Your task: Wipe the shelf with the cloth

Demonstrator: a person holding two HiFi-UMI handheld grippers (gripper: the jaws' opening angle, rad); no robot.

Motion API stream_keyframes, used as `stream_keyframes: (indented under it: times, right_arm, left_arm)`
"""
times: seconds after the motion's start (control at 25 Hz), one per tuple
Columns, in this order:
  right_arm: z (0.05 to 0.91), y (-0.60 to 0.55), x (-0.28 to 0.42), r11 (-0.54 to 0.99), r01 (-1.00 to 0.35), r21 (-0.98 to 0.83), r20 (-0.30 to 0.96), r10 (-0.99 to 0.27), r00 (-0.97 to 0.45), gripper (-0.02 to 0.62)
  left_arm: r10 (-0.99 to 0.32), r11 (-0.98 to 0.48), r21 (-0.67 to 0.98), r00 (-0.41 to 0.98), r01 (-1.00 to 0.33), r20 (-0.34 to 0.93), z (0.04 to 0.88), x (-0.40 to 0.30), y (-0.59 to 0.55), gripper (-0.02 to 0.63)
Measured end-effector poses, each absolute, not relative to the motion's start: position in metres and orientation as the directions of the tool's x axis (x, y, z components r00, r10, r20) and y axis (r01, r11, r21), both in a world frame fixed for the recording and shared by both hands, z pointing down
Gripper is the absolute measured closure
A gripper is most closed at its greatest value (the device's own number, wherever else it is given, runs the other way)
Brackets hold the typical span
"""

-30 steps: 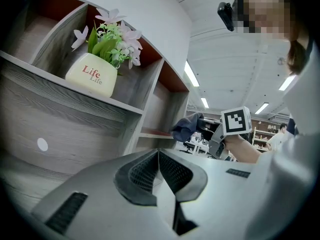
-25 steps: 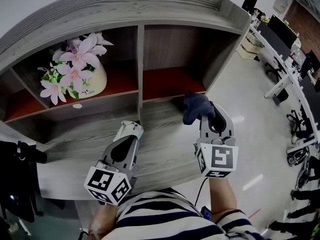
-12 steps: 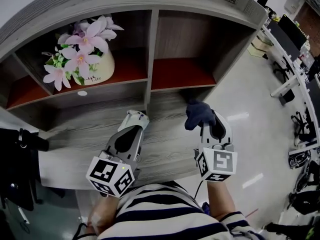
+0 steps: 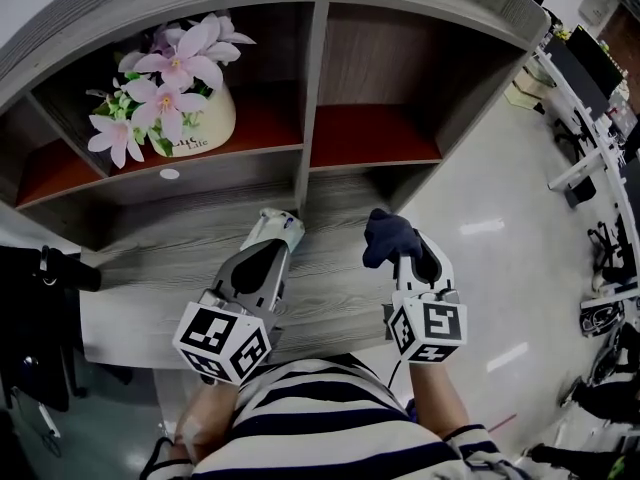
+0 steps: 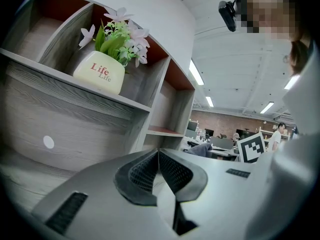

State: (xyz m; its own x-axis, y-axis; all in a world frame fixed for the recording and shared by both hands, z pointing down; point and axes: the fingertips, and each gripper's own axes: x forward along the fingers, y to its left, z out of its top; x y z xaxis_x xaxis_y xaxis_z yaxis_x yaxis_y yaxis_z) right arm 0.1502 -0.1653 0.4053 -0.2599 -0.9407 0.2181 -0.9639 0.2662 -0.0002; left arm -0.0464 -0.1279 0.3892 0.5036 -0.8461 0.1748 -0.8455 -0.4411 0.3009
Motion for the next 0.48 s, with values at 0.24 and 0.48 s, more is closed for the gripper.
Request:
stream_keyframes:
  times: [0.24,0.48]
  right_arm:
    - [0.4138,-0.1626,0.1423,0.293,-0.955,-0.034,0.241,-0.925,-0.293,0.541]
    - [0.4175,-0.1606,0.1404,0.301,-0.952,-0.052,0.252,-0.919,-0.304,0.541]
  left_arm:
    - [-0.845,-0.439,0.304,0.503,-0.845,0.178,0.3910,-0.0466,-0.1266,0.584]
    - [-0.853,-0.427,0.305,0.491,-0.851,0.177,0.3911,-0.0511,-0.1255,0.584]
